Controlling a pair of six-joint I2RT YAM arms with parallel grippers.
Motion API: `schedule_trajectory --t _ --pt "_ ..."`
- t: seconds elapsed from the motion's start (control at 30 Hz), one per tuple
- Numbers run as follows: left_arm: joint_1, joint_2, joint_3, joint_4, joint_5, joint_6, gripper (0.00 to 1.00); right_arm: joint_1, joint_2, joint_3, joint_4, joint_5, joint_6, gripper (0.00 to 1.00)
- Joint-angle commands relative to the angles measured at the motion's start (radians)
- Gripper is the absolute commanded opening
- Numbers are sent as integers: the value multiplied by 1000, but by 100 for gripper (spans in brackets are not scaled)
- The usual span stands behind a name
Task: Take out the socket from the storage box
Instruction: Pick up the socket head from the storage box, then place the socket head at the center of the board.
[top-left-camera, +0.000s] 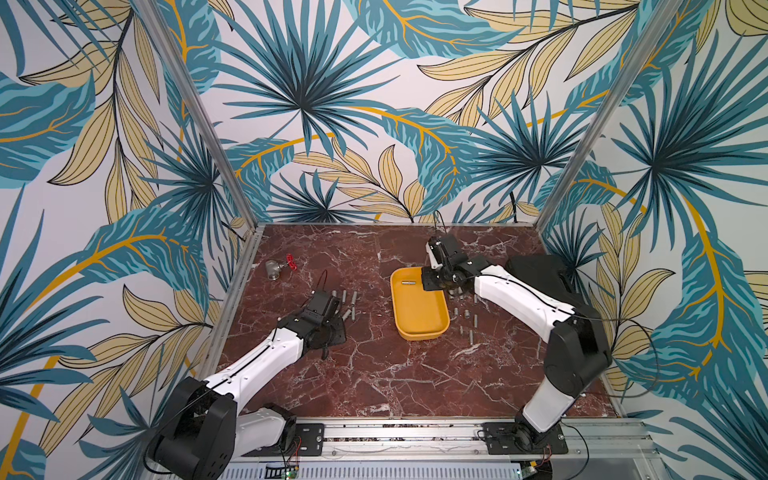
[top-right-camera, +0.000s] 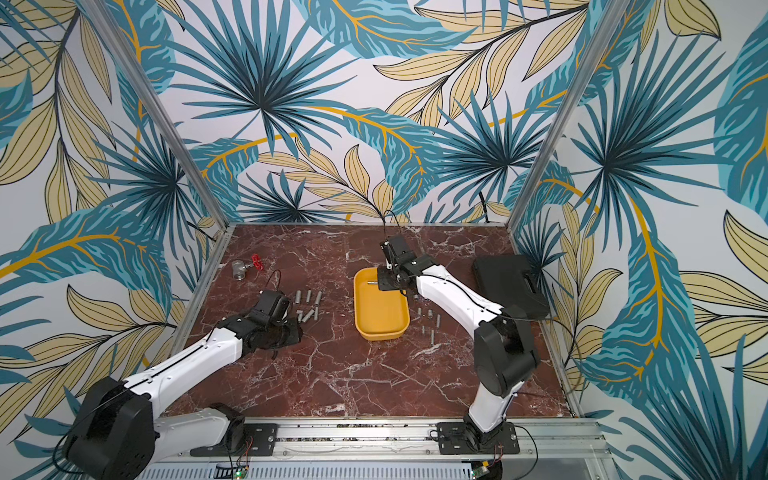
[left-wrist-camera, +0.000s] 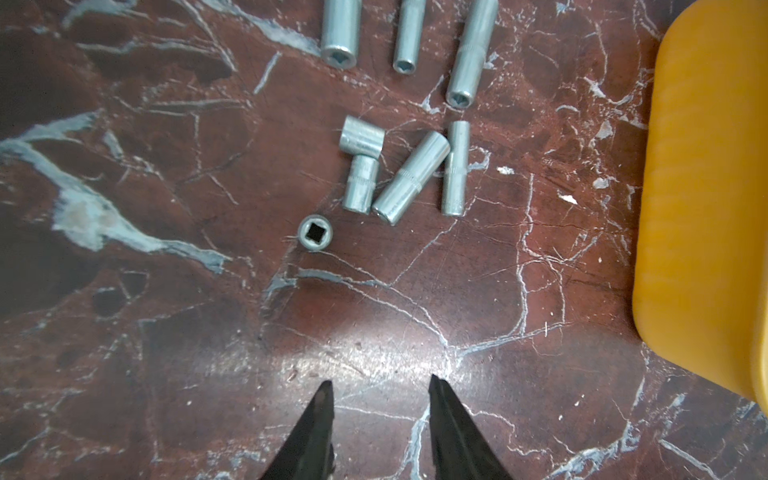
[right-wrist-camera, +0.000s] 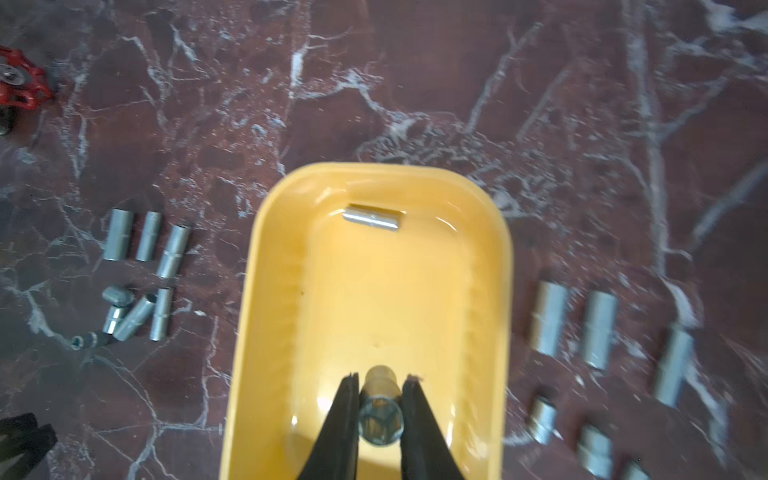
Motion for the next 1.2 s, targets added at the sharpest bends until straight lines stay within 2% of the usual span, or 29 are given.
schedule_trajectory --t 0.0,0.23,0.4,0.73,1.17 --pt "-13 32 50 28 -1 -6 41 -5 -79 -129 -29 63 14 17" --pt "-48 93 80 53 -2 -12 41 -27 -282 -403 -34 98 79 17" --pt "-73 138 107 60 4 -13 41 -47 -337 -510 -18 121 120 17" --pt "-104 166 121 66 0 -16 41 -174 -326 -580 3 113 120 17" --pt "-105 164 121 61 -2 -11 41 -225 -280 -622 43 70 151 17"
